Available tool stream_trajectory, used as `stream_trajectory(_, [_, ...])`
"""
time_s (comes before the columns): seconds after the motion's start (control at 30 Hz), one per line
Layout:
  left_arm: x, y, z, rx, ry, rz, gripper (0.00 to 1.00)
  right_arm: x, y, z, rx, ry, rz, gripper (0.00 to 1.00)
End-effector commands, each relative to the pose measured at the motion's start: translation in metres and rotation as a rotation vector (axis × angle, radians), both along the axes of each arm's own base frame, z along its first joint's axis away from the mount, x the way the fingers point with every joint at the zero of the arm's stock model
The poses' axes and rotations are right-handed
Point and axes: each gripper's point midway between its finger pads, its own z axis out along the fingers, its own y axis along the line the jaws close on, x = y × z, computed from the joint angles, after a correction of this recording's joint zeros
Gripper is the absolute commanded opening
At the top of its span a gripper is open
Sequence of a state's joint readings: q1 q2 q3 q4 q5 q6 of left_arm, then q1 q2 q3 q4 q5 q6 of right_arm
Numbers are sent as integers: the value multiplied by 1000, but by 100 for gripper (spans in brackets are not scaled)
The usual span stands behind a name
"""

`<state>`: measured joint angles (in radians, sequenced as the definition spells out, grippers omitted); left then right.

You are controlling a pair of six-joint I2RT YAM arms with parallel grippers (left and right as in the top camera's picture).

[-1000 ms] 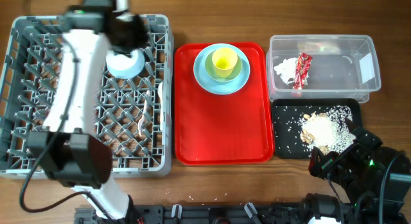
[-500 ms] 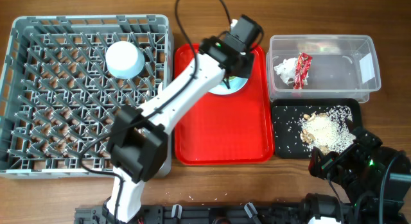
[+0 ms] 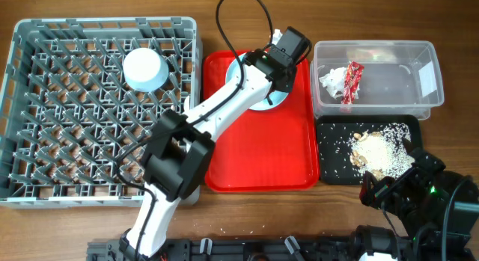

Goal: Sort waste into correct bins and load items into the dishwasher rack
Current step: 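Reach the left gripper to the yellow cup on the plate and grasp it, then carry the yellow cup with the left gripper and set it in the rack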

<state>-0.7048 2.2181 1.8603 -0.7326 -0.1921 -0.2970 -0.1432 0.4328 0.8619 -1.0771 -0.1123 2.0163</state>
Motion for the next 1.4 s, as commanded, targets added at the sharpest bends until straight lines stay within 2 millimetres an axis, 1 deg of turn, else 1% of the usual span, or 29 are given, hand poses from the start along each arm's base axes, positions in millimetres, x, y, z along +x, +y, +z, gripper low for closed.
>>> stream_trajectory(0.0, [10, 16, -14, 79, -25, 40, 4, -1, 1, 4, 48, -12, -32, 100])
stream_trajectory(0.07, [16, 24, -12, 117, -56, 68, 4, -1, 1, 4, 48, -12, -32, 100])
stream_trajectory(0.1, [19, 27, -7, 124, -76, 78, 4, -1, 0, 4, 47, -12, -32, 100])
stream_trajectory(0.17, [22, 27, 11, 113, -112, 88, 4, -1, 1, 4, 47, -12, -31, 100])
stream_trajectory(0.23, [19, 28, 41, 84, -133, 86, 4, -1, 1, 4, 47, -12, -31, 100])
stream_trajectory(0.27, [13, 28, 57, 66, -129, 78, 4, -1, 1, 4, 48, -12, -32, 100])
stream_trajectory(0.33, [-4, 29, 97, 9, -111, 47, 4, -1, 0, 4, 47, -12, -32, 100])
stream_trajectory(0.4, [-32, 36, 141, -70, -74, 12, 4, -1, 1, 4, 48, -12, -32, 100])
stream_trajectory(0.43, [-46, 45, 160, -102, -61, 4, 4, -1, 1, 4, 47, -12, -32, 100])
stream_trajectory(0.47, [-55, 56, 176, -112, -62, 9, 4, -1, 1, 4, 48, -12, -32, 100])
stream_trajectory(0.5, [-64, 73, 192, -114, -66, 25, 4, -1, 0, 4, 47, -12, -32, 100])
stream_trajectory(0.57, [-79, 102, 211, -129, -52, 56, 4, -1, 1, 4, 48, -12, -32, 100])
stream_trajectory(0.6, [-86, 116, 216, -145, -23, 71, 4, -1, 1, 4, 47, -12, -32, 100])
stream_trajectory(0.67, [-99, 140, 218, -189, 62, 70, 4, -1, 0, 4, 47, -12, -32, 100])
stream_trajectory(0.7, [-101, 154, 216, -203, 101, 61, 4, -1, 1, 4, 47, -12, -32, 100])
stream_trajectory(0.77, [-93, 184, 209, -235, 149, 121, 4, -1, 1, 4, 47, -12, -31, 100])
stream_trajectory(0.8, [-90, 193, 206, -298, 182, 126, 4, -1, 1, 4, 48, -12, -32, 100])
stream_trajectory(0.9, [-87, 198, 203, -635, 286, -25, 4, -1, 1, 4, 48, -12, -32, 100])
stream_trajectory(0.97, [-85, 212, 193, -805, 340, -42, 4, -1, 0, 4, 47, -12, -32, 100])
stream_trajectory(1.03, [-88, 227, 175, -979, 398, -37, 4, -1, 1, 4, 47, -12, -32, 100])
stream_trajectory(1.1, [-88, 241, 153, -1080, 436, 6, 4, -1, 1, 4, 48, -12, -32, 100])
stream_trajectory(1.2, [-90, 261, 118, -1164, 474, 75, 4, -1, 1, 4, 48, -12, -32, 100])
stream_trajectory(1.27, [-91, 271, 101, -1210, 484, 106, 4, -1, 1, 4, 47, -12, -32, 100])
stream_trajectory(1.37, [-86, 283, 76, -1253, 519, 167, 4, -1, 0, 4, 47, -12, -32, 100])
